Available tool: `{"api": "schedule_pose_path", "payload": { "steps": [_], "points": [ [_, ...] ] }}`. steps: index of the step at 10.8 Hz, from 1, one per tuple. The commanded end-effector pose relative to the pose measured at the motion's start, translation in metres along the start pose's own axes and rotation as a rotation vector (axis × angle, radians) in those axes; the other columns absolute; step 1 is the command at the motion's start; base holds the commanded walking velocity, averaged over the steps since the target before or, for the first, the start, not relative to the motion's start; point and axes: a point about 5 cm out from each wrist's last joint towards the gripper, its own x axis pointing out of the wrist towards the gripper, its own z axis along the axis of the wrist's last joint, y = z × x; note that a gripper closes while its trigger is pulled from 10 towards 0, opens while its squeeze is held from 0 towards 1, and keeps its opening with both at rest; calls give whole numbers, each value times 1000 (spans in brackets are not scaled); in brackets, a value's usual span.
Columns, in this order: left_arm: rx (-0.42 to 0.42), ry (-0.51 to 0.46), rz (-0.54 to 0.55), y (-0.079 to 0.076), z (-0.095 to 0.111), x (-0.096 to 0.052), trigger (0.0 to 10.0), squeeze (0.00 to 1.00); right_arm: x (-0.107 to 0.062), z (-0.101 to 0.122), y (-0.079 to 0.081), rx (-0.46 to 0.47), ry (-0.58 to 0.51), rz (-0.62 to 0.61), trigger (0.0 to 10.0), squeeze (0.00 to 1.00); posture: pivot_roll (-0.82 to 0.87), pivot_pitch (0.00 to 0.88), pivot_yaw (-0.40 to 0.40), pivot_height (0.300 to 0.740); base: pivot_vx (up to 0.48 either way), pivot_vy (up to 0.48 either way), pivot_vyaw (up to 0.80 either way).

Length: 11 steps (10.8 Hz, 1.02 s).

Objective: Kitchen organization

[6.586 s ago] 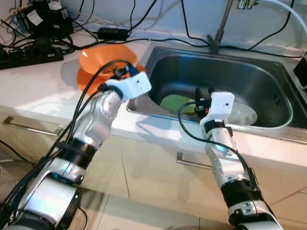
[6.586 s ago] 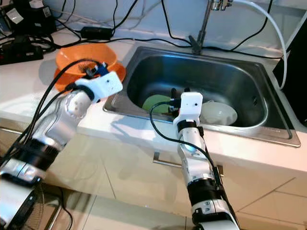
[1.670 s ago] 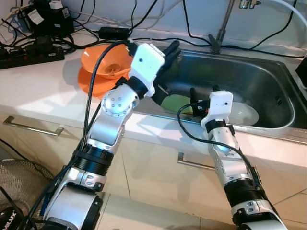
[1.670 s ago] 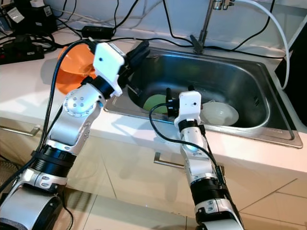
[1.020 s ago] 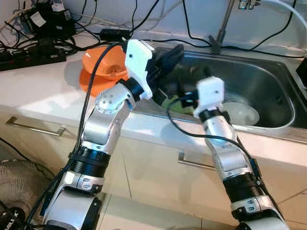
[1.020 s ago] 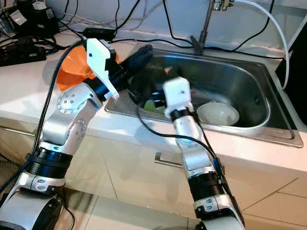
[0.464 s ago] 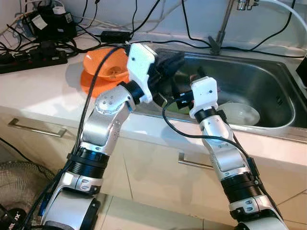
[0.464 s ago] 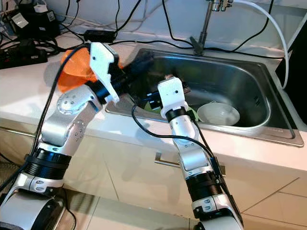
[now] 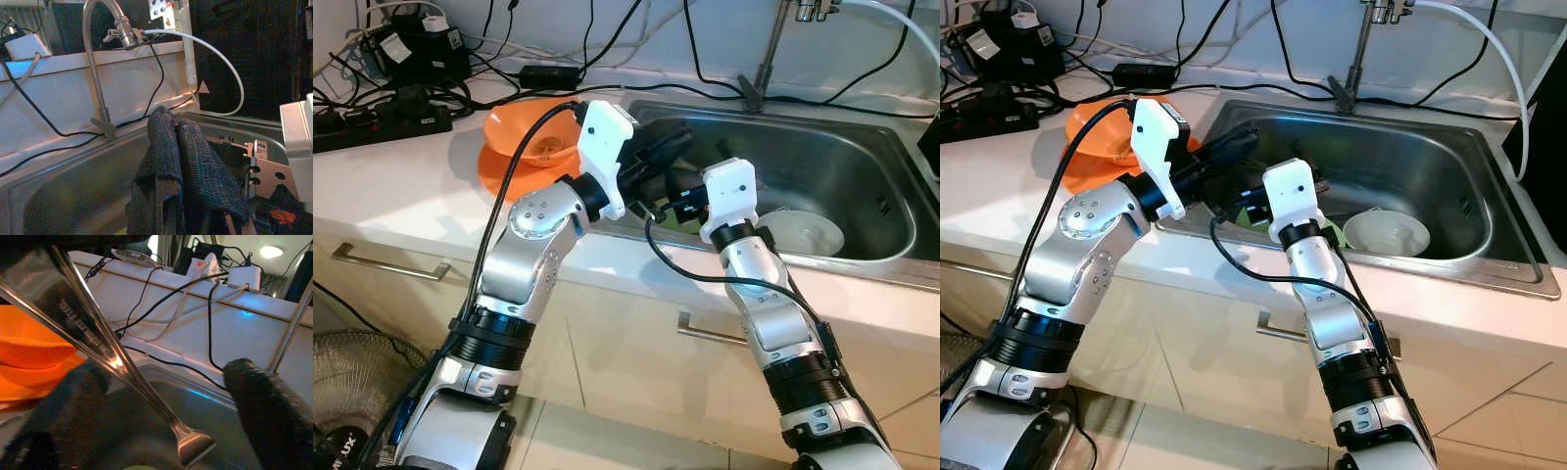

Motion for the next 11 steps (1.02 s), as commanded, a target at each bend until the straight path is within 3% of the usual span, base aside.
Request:
{"api": "schedule_pose_path", "payload": {
  "steps": [1, 11],
  "points": [
    [12, -3, -25, -3, 3, -1, 10000, 0, 4, 3, -1, 1, -7, -6, 0, 0, 195, 26, 34, 740, 0, 0, 0],
    [-4, 8, -57, -5, 3, 0, 10000, 0, 4, 0, 6, 7, 2, 16, 0, 0, 202, 0, 32, 740, 0, 0, 0]
  ]
}}
